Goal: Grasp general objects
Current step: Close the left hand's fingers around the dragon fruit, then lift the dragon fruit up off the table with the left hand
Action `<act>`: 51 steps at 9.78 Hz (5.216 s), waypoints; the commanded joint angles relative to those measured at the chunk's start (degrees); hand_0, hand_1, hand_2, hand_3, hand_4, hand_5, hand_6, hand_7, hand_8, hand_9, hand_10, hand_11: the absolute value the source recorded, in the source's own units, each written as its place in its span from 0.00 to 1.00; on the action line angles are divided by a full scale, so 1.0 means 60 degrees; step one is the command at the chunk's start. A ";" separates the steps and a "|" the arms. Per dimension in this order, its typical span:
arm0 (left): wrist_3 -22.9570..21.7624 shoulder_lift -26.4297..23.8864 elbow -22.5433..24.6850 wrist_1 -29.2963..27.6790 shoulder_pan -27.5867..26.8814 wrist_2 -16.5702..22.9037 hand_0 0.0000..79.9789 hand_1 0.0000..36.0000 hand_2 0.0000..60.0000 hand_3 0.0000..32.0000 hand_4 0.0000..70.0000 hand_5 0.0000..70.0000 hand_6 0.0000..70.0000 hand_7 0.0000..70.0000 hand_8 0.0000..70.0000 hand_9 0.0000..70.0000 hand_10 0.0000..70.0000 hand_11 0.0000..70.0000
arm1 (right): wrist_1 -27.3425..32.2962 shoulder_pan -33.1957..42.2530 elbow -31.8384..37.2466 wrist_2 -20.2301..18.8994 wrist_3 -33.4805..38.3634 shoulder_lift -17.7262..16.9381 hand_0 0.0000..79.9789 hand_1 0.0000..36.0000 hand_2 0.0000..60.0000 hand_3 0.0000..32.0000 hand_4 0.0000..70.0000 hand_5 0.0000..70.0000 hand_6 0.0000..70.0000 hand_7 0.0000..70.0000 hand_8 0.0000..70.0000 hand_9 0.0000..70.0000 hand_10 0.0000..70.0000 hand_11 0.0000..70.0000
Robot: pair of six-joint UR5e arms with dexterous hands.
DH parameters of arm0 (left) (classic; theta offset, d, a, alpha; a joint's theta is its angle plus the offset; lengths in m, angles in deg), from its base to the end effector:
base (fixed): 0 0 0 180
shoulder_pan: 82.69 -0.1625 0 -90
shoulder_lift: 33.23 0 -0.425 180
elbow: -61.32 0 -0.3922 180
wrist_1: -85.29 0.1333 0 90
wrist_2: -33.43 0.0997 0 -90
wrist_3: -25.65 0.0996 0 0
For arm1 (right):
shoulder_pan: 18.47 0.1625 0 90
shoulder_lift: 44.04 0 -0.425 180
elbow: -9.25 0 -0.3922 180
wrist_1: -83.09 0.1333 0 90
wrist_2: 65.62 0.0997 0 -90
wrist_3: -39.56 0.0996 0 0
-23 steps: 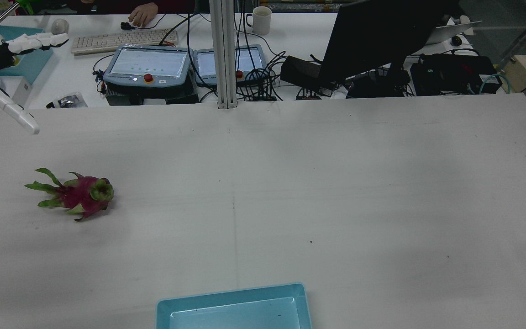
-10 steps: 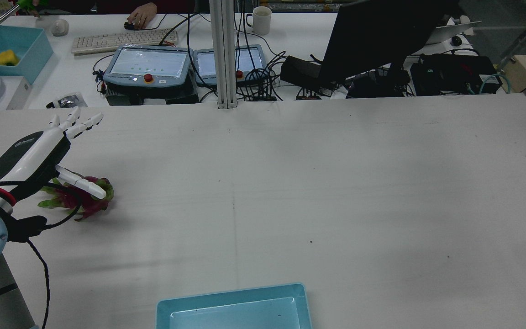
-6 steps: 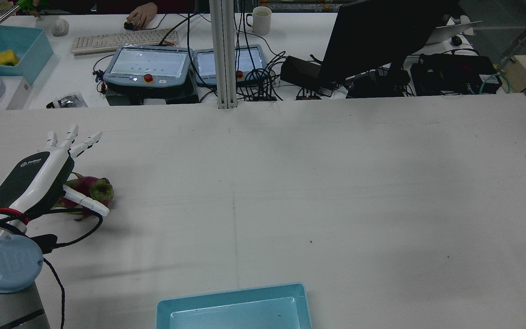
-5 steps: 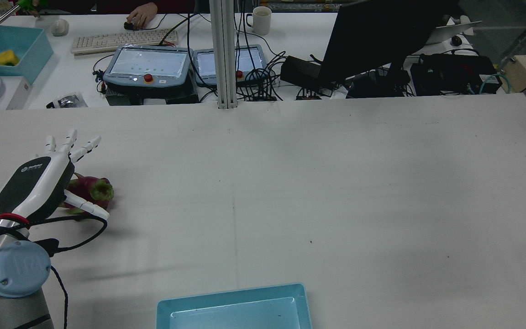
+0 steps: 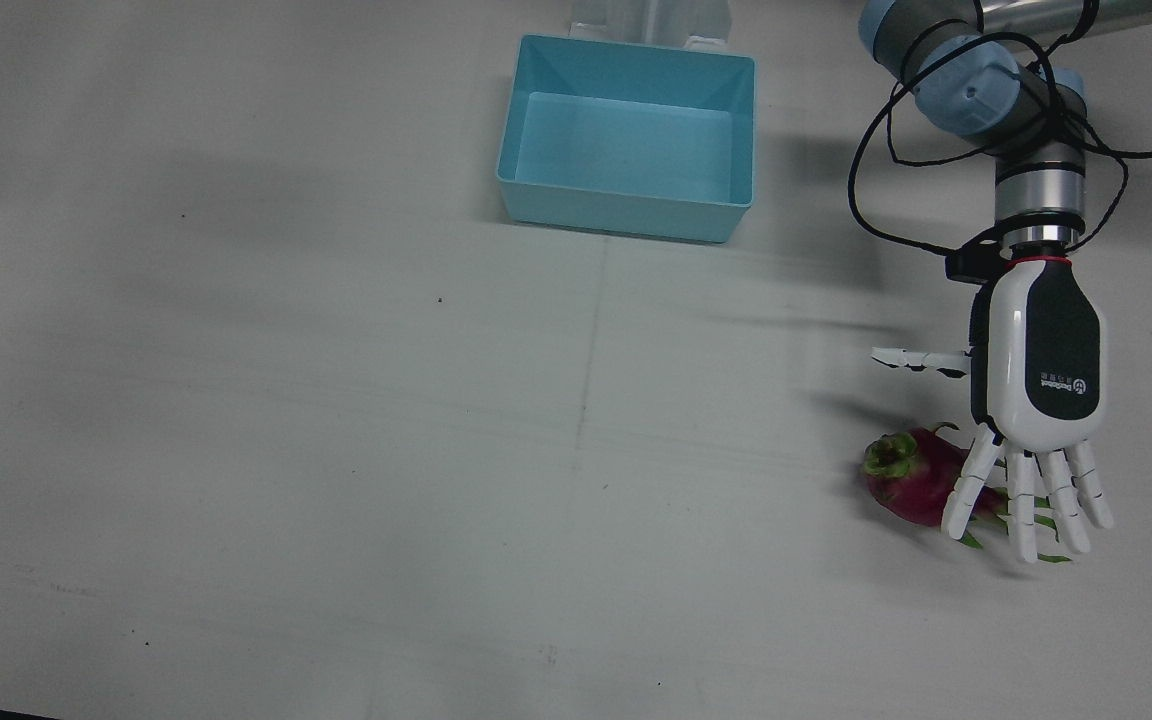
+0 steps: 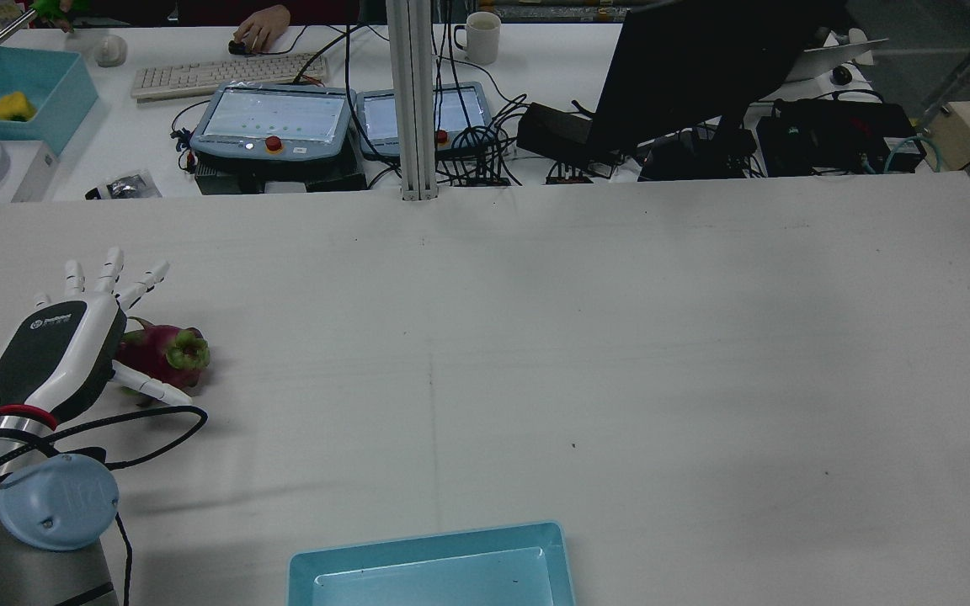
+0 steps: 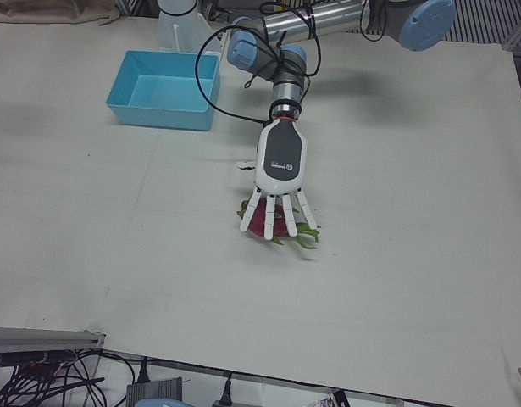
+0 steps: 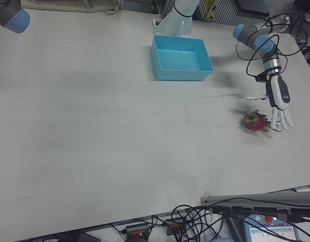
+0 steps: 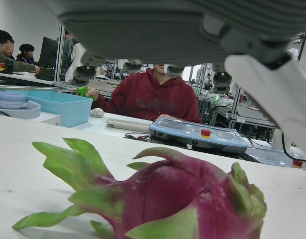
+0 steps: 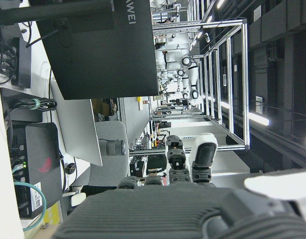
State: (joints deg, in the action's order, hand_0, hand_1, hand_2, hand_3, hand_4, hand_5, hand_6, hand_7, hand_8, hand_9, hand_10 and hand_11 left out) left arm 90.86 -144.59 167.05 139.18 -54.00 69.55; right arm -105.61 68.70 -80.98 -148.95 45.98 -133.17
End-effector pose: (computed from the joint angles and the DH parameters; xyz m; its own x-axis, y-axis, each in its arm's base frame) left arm 0.3316 -0.4252 0.4342 -0.1729 -0.1871 -0.9670 0.9791 0.0742 -0.1894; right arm 0.1208 -0.4900 0.6918 -0.9922 -0.0803 -0.0956 0.1051 -0.1239 -0.9867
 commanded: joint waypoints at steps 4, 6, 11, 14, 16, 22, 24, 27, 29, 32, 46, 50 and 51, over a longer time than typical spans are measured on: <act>-0.0014 -0.0014 -0.0703 -0.0498 0.0039 -0.0058 0.66 0.63 0.07 0.75 0.00 0.07 0.00 0.01 0.01 0.00 0.00 0.00 | 0.0000 0.0003 -0.0005 0.0001 -0.0001 0.0001 0.00 0.00 0.00 0.00 0.00 0.00 0.00 0.00 0.00 0.00 0.00 0.00; -0.0014 -0.0218 -0.1126 -0.0732 -0.0020 -0.0029 0.66 0.62 0.07 0.79 0.00 0.07 0.00 0.02 0.01 0.00 0.00 0.00 | 0.0000 0.0003 -0.0005 0.0001 -0.0001 0.0001 0.00 0.00 0.00 0.00 0.00 0.00 0.00 0.00 0.00 0.00 0.00 0.00; 0.0001 -0.0219 -0.1830 -0.1464 -0.0020 -0.0029 0.64 0.57 0.05 0.61 0.00 0.05 0.00 0.01 0.01 0.00 0.00 0.00 | 0.0000 0.0003 -0.0019 -0.0014 -0.0001 0.0001 0.00 0.00 0.00 0.00 0.00 0.00 0.00 0.00 0.00 0.00 0.00 0.00; 0.0016 -0.0219 -0.1992 -0.1656 -0.0020 -0.0043 0.64 0.58 0.07 0.39 0.00 0.06 0.00 0.01 0.01 0.00 0.00 0.00 | 0.0000 0.0017 -0.0048 -0.0014 -0.0015 0.0001 0.00 0.00 0.00 0.00 0.00 0.00 0.00 0.00 0.00 0.00 0.00 0.00; 0.0045 -0.0234 -0.1978 -0.1671 -0.0034 -0.0043 0.64 0.58 0.07 0.33 0.00 0.07 0.00 0.02 0.01 0.00 0.00 0.00 | 0.0000 0.0032 -0.0049 -0.0014 -0.0015 0.0001 0.00 0.00 0.00 0.00 0.00 0.00 0.00 0.00 0.00 0.00 0.00 0.00; 0.0045 -0.0351 -0.2051 -0.1656 -0.0049 -0.0043 0.63 0.51 0.07 0.00 0.00 0.10 0.00 0.11 0.07 0.00 0.00 0.00 | 0.0000 0.0018 -0.0049 0.0001 -0.0015 -0.0013 0.00 0.00 0.00 0.00 0.00 0.00 0.00 0.00 0.00 0.00 0.00 0.00; 0.0059 -0.0351 -0.2080 -0.1700 -0.0049 -0.0058 0.64 0.51 0.09 0.00 0.11 0.13 0.00 0.23 0.08 0.03 0.02 0.05 | 0.0000 0.0018 -0.0049 -0.0014 -0.0015 -0.0013 0.00 0.00 0.00 0.00 0.00 0.00 0.00 0.00 0.00 0.00 0.00 0.00; 0.0060 -0.0351 -0.2182 -0.1802 -0.0049 -0.0058 0.65 0.58 0.15 0.00 0.01 0.06 0.00 0.13 0.04 0.00 0.00 0.00 | 0.0000 0.0018 -0.0049 0.0001 -0.0015 -0.0013 0.00 0.00 0.00 0.00 0.00 0.00 0.00 0.00 0.00 0.00 0.00 0.00; 0.0060 -0.0351 -0.2372 -0.1948 -0.0035 -0.0072 0.75 0.73 0.01 0.00 0.00 0.03 0.00 0.08 0.03 0.00 0.00 0.00 | 0.0000 0.0018 -0.0049 -0.0014 -0.0015 -0.0013 0.00 0.00 0.00 0.00 0.00 0.00 0.00 0.00 0.00 0.00 0.00 0.00; 0.0060 -0.0351 -0.2402 -0.1964 -0.0035 -0.0233 0.78 0.74 0.00 0.00 0.00 0.00 0.00 0.08 0.04 0.00 0.00 0.00 | 0.0000 0.0018 -0.0049 -0.0014 -0.0015 -0.0013 0.00 0.00 0.00 0.00 0.00 0.00 0.00 0.00 0.00 0.00 0.00 0.00; -0.0058 -0.1286 -0.1981 -0.1365 0.0768 -0.0497 0.62 0.65 1.00 0.00 1.00 1.00 0.64 1.00 0.72 0.89 0.76 1.00 | 0.0000 0.0032 -0.0063 -0.0014 -0.0030 0.0001 0.00 0.00 0.00 0.00 0.00 0.00 0.00 0.00 0.00 0.00 0.00 0.00; -0.1594 -0.2602 -0.1249 -0.0062 0.1792 0.0202 0.60 0.54 1.00 0.00 1.00 1.00 0.61 1.00 0.72 0.87 0.77 1.00 | 0.0000 0.0047 -0.0078 -0.0014 -0.0045 -0.0013 0.00 0.00 0.00 0.00 0.00 0.00 0.00 0.00 0.00 0.00 0.00 0.00; -0.1654 -0.3071 -0.1057 -0.0059 0.2231 0.1148 0.59 0.53 1.00 0.00 1.00 1.00 0.61 1.00 0.71 0.87 0.79 1.00 | 0.0000 0.0047 -0.0078 0.0001 -0.0045 -0.0013 0.00 0.00 0.00 0.00 0.00 0.00 0.00 0.00 0.00 0.00 0.00 0.00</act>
State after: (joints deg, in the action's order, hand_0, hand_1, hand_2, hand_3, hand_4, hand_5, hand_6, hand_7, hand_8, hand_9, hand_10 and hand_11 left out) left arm 84.34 -157.14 157.58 135.90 -45.58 68.65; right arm -105.61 68.95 -81.44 -149.03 45.72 -133.19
